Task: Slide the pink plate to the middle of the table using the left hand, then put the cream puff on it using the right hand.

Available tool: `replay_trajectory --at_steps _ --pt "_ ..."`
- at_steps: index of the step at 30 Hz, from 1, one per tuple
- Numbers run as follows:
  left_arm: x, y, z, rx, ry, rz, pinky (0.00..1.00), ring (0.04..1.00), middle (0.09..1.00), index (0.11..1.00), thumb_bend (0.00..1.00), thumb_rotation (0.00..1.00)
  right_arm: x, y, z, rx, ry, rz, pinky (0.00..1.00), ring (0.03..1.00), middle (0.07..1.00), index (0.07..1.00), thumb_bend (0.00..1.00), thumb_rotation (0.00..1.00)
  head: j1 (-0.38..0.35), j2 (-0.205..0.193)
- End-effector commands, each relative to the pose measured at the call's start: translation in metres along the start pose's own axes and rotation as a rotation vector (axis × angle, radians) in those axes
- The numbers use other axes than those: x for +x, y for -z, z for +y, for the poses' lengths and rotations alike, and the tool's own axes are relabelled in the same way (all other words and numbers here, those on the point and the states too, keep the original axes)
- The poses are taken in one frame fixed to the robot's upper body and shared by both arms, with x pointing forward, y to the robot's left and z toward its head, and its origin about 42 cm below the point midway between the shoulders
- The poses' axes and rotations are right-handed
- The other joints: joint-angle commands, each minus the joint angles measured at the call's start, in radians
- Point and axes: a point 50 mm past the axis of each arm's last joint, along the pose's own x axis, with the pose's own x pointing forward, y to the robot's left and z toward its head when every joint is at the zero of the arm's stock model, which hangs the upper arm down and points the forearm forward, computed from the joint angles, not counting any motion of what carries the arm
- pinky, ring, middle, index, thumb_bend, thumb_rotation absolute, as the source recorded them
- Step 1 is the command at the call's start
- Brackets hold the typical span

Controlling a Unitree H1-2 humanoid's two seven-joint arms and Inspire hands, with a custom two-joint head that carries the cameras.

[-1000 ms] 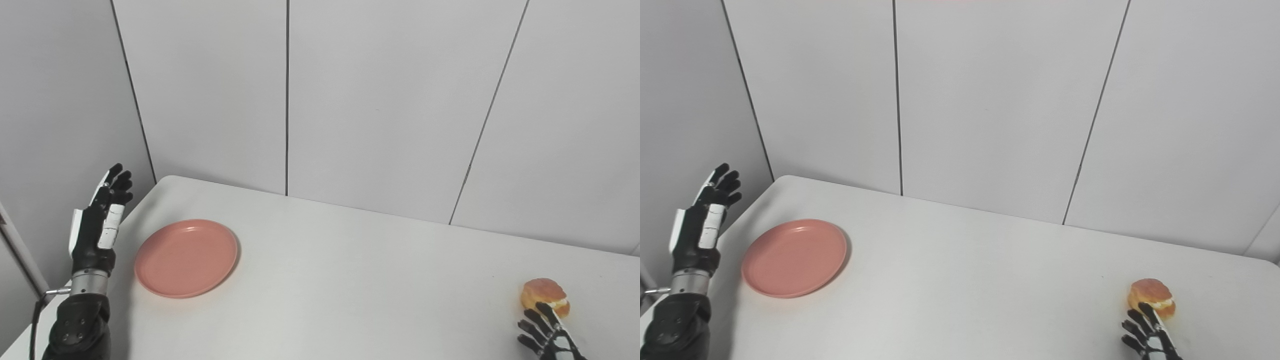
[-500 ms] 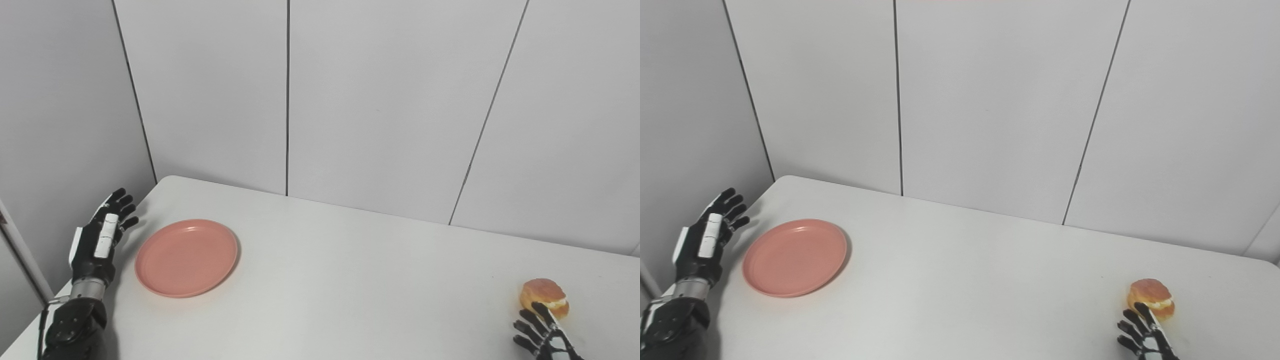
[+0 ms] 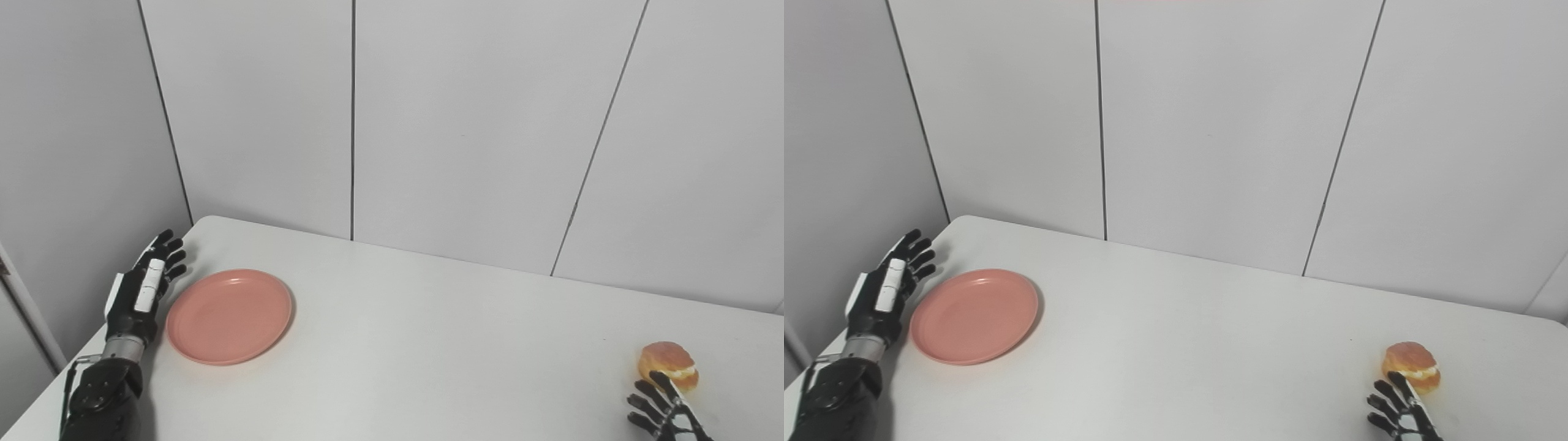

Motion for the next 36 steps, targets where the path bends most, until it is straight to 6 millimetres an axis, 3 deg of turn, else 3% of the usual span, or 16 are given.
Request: replay_trajectory --at_steps 1,21,26,33,36 --pt "-0.002 0.008 -0.013 -0.016 0.036 0.003 0.84 0.889 0.899 0.888 1.00 0.83 -0.035 0.036 0.011 0.029 -0.014 0.161 0.78 0.836 0.873 0.906 0.80 1.00 0.001 0.001" --pt "-0.019 0.022 -0.027 -0.032 0.132 0.030 0.92 0.982 0.967 0.949 1.00 0.85 -0.037 0.033 0.011 0.013 -0.021 0.162 0.78 0.826 0.866 0.903 0.79 1.00 -0.008 0.018" --pt "-0.023 0.024 -0.040 -0.048 0.172 0.021 0.98 1.000 0.998 0.976 0.97 0.88 -0.037 0.032 0.012 0.004 -0.027 0.158 0.77 0.822 0.863 0.905 0.78 1.00 -0.012 0.020" --pt "-0.027 0.023 -0.066 -0.054 0.222 0.025 0.91 0.985 0.988 0.971 0.98 0.87 -0.037 0.031 0.015 0.010 -0.028 0.155 0.78 0.820 0.863 0.905 0.79 1.00 -0.021 0.030" --pt "-0.027 0.020 -0.081 -0.070 0.231 0.038 0.93 0.989 0.987 0.956 0.98 0.85 -0.038 0.029 0.017 0.009 -0.031 0.151 0.77 0.821 0.863 0.907 0.78 1.00 -0.028 0.035"
